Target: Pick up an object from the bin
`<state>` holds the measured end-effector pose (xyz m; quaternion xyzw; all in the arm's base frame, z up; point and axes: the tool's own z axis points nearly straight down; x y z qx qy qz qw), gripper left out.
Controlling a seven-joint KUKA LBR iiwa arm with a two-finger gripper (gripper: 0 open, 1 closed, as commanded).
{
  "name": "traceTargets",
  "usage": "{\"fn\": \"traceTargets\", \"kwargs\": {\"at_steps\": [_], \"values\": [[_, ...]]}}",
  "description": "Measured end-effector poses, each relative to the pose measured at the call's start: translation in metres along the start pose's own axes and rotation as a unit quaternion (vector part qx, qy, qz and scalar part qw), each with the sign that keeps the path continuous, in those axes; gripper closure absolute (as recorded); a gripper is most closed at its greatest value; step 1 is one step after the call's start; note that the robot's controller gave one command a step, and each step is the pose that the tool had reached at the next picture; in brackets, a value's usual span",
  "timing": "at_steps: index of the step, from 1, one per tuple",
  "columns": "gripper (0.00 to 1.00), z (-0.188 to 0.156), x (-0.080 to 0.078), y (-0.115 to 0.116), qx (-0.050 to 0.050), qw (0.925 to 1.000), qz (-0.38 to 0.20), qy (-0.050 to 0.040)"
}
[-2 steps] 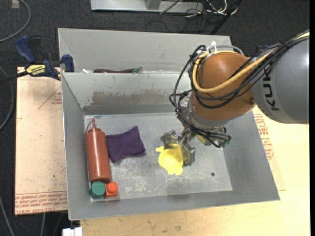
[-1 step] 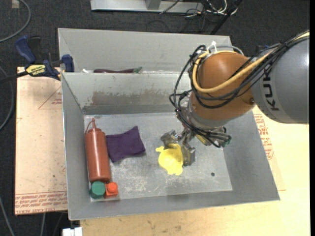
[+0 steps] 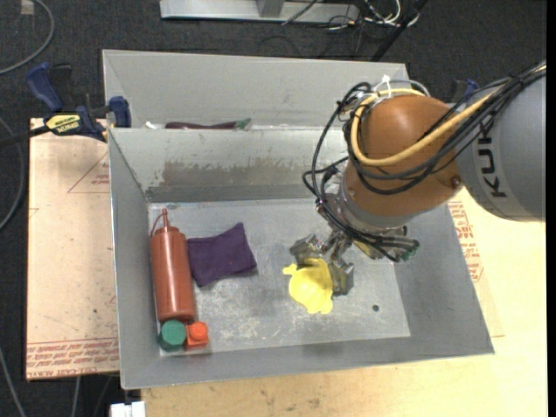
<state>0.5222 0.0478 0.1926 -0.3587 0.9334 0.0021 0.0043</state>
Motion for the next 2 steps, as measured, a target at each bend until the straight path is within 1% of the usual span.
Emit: {"fn": "traceTargets", "kwargs": {"at_steps": [1, 2], "values": [[1.00, 0.033, 0.022, -0.028, 0.004, 0.9997, -0.024, -0.0041], [1.00, -0.126, 0.025, -0.031, -0.001, 0.9879, -0.155, -0.0010]]}}
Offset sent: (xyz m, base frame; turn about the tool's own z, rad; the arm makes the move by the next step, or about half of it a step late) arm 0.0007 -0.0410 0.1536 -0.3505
